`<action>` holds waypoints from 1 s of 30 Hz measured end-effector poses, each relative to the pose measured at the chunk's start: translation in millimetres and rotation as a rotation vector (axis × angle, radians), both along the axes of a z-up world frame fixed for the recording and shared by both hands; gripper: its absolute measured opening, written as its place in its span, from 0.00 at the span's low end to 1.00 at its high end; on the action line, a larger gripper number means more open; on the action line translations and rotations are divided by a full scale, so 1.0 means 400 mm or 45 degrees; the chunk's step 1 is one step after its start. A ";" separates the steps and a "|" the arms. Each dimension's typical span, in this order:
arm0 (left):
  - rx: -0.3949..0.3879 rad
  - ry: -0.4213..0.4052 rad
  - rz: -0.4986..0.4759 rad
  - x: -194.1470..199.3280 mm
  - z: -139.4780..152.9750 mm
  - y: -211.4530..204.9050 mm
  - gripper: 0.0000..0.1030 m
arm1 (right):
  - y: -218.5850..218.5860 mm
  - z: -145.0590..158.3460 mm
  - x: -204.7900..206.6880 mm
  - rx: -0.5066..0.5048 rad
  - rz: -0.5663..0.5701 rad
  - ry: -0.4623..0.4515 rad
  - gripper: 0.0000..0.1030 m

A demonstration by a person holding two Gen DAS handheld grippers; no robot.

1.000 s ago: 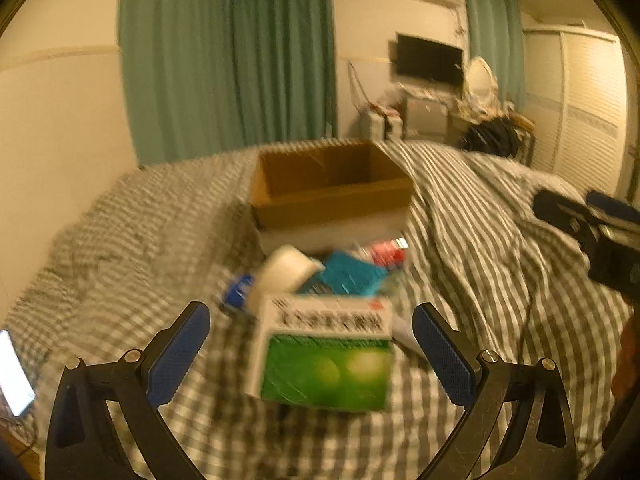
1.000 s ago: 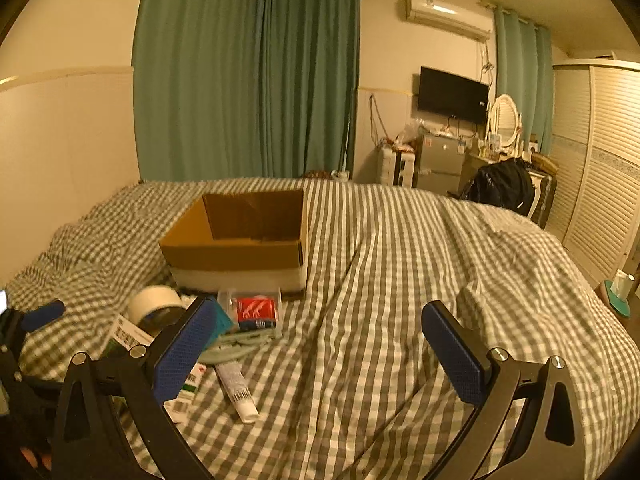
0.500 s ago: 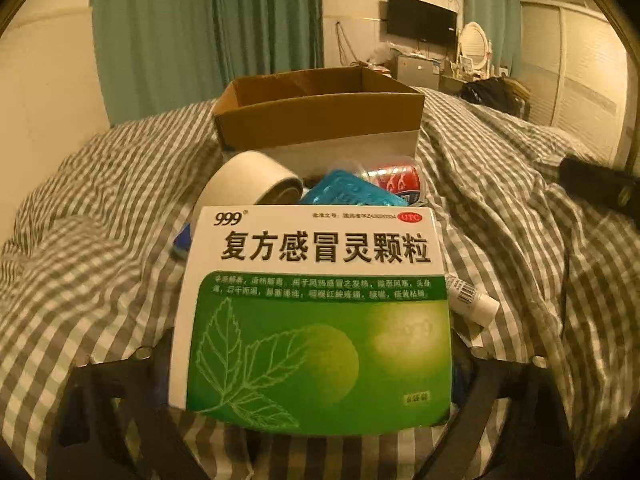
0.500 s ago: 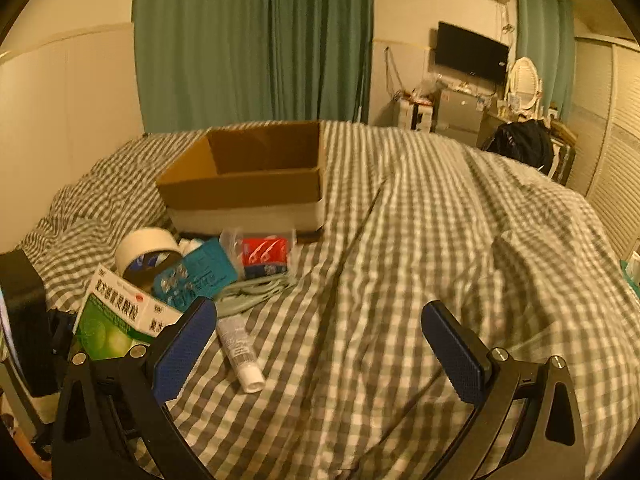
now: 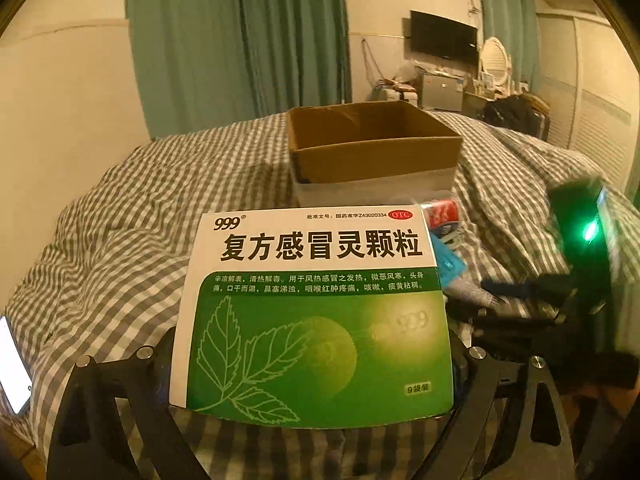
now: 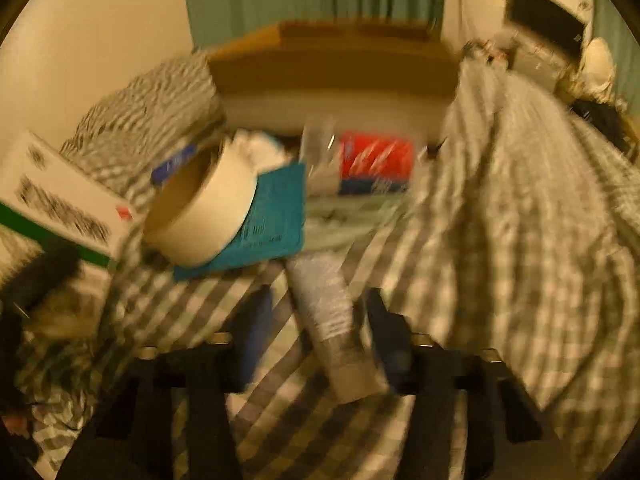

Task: Organize objects
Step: 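Grasp the green medicine box with left tool while right tool grasps the white tube, drop both in box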

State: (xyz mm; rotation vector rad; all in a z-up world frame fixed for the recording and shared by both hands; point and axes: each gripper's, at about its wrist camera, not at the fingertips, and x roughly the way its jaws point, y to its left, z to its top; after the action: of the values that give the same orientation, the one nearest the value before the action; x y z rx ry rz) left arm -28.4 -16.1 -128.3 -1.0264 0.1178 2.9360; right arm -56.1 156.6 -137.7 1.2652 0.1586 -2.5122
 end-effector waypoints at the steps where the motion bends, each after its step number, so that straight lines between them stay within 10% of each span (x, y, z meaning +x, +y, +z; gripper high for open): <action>1: 0.013 -0.004 0.004 0.003 0.004 -0.010 0.92 | 0.002 -0.006 0.001 -0.011 0.003 -0.007 0.32; 17: 0.084 0.042 0.070 -0.026 0.107 0.008 0.93 | 0.121 0.285 0.147 -0.097 -0.008 0.427 0.24; 30: 0.063 0.095 -0.049 -0.296 0.242 0.099 0.93 | 0.111 0.477 -0.103 -0.176 0.075 0.558 0.24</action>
State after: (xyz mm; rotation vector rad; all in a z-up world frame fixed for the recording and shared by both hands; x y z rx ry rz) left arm -146.7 23.7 -31.6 -0.8980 0.0656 2.9275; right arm -97.3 201.0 53.0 0.6354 0.1167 -2.6592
